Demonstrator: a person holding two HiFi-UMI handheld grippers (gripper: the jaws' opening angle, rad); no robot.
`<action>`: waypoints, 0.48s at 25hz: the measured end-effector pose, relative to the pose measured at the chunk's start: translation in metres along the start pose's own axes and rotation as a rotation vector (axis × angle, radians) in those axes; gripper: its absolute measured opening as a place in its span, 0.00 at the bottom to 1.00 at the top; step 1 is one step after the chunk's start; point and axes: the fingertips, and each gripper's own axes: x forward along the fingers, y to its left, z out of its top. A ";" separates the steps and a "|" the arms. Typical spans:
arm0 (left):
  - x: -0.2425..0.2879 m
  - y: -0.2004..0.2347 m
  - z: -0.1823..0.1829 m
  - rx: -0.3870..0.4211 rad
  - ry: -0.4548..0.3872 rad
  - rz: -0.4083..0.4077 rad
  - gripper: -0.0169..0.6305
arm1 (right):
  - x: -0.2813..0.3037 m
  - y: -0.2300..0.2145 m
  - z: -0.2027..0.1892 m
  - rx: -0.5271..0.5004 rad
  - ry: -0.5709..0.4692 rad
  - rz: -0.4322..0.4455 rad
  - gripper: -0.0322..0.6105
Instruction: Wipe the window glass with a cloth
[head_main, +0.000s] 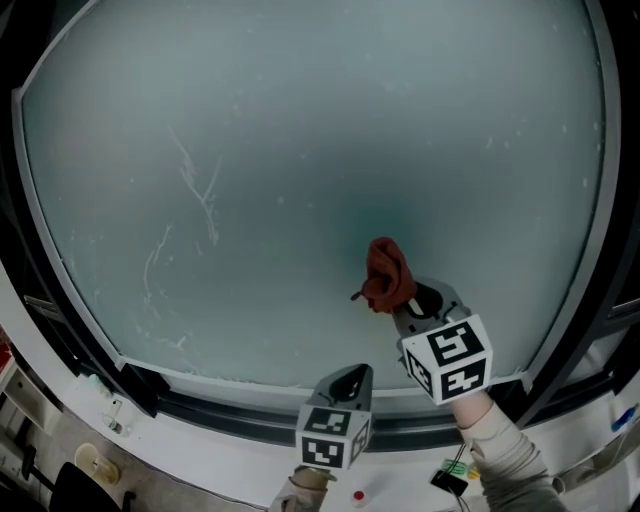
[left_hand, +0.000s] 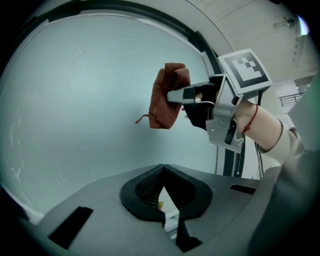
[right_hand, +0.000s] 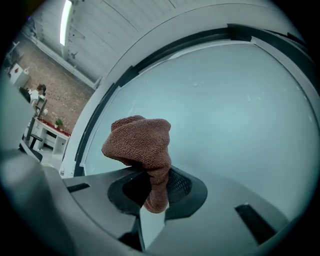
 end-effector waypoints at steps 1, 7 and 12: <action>0.002 0.001 0.003 -0.001 -0.004 0.003 0.03 | 0.005 -0.004 0.004 -0.007 -0.004 -0.003 0.12; 0.013 0.005 0.013 -0.003 -0.017 0.015 0.03 | 0.033 -0.024 0.032 -0.033 -0.025 -0.008 0.12; 0.020 0.007 0.017 0.001 -0.027 0.031 0.03 | 0.051 -0.031 0.049 -0.074 -0.032 0.000 0.12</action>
